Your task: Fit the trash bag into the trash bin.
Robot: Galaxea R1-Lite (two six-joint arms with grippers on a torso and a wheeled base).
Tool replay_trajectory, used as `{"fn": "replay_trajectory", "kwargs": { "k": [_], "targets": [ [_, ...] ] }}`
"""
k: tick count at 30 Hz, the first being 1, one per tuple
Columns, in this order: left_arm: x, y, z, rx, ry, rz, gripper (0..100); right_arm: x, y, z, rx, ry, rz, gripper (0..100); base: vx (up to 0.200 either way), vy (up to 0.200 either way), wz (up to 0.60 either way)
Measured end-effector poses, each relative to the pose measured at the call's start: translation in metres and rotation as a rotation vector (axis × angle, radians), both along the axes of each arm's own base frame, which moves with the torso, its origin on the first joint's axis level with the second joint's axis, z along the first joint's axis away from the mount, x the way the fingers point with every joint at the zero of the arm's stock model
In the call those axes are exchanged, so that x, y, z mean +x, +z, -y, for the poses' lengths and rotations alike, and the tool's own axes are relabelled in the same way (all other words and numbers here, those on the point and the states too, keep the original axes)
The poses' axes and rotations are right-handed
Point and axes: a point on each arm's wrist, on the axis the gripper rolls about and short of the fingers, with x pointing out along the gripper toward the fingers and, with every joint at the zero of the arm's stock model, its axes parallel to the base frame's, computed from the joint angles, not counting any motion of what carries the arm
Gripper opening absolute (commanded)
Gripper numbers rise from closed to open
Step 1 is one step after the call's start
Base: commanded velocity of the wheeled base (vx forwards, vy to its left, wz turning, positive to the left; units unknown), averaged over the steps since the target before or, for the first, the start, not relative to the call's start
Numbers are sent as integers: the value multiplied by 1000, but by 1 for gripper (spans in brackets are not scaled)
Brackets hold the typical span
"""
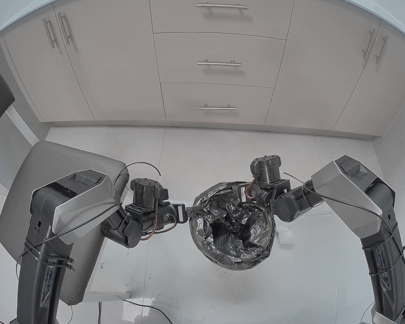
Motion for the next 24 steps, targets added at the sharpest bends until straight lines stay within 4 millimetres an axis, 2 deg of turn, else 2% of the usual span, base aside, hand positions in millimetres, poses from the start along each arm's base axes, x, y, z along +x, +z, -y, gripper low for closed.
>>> {"fn": "replay_trajectory", "kwargs": {
  "k": [6, 20, 24],
  "targets": [
    [0, -2, 0, 1, 0, -2, 100, 8, -5, 1, 3, -9, 10, 100, 0, 0, 0],
    [1, -4, 0, 3, 1, -5, 100, 26, 4, 0, 8, -22, 29, 100, 0, 0, 0],
    [0, -4, -1, 5, 1, -6, 100, 34, -2, 3, 8, -34, 31, 100, 0, 0, 0]
  ]
}}
